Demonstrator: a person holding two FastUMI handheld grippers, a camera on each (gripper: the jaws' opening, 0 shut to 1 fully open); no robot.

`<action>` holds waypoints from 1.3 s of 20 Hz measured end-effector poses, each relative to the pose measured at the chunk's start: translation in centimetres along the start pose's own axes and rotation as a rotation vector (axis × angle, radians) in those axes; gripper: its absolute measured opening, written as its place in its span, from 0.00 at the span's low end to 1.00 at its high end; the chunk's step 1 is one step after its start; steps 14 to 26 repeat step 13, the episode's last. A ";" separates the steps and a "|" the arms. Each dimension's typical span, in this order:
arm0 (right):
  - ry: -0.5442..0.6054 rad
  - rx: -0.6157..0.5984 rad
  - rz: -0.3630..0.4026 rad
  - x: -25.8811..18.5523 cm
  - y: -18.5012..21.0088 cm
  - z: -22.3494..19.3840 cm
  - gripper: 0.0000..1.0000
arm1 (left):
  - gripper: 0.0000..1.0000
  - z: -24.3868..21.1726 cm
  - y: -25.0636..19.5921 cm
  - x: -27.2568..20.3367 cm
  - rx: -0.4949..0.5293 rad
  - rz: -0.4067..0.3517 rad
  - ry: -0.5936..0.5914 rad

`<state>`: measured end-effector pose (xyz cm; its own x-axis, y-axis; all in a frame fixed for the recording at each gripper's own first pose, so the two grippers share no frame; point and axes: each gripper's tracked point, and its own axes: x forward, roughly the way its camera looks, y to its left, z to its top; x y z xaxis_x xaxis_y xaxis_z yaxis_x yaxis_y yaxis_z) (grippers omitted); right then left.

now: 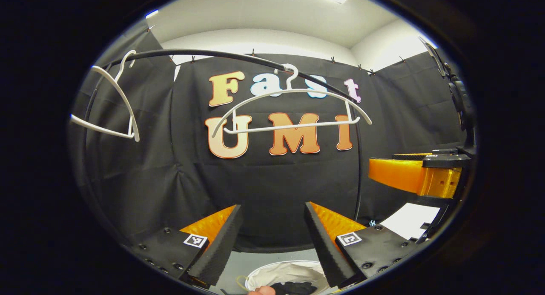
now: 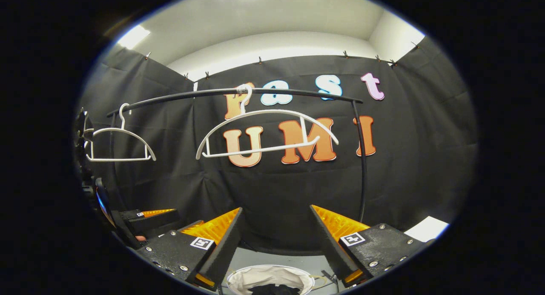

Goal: Grasp the clothes on the hanger with both hands and then place them into the laundry hamper below.

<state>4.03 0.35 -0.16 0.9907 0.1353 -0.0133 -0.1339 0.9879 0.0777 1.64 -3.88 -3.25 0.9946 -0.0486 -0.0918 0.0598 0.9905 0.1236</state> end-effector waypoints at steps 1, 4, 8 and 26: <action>0.005 -0.007 -0.020 -0.4 -0.6 -0.1 0.92 | 0.94 -0.4 0.1 0.2 -0.010 -0.001 0.007; 0.028 0.003 -0.063 -1.1 -1.5 -0.6 0.92 | 0.94 -0.9 0.3 0.4 -0.056 -0.017 0.035; 0.030 0.005 -0.121 -1.7 -2.6 -0.5 0.92 | 0.94 1.4 2.6 1.6 -0.126 -0.007 0.002; 0.041 -0.005 -0.143 -2.2 -2.9 -0.9 1.00 | 0.97 3.9 4.2 2.4 -0.126 0.038 -0.032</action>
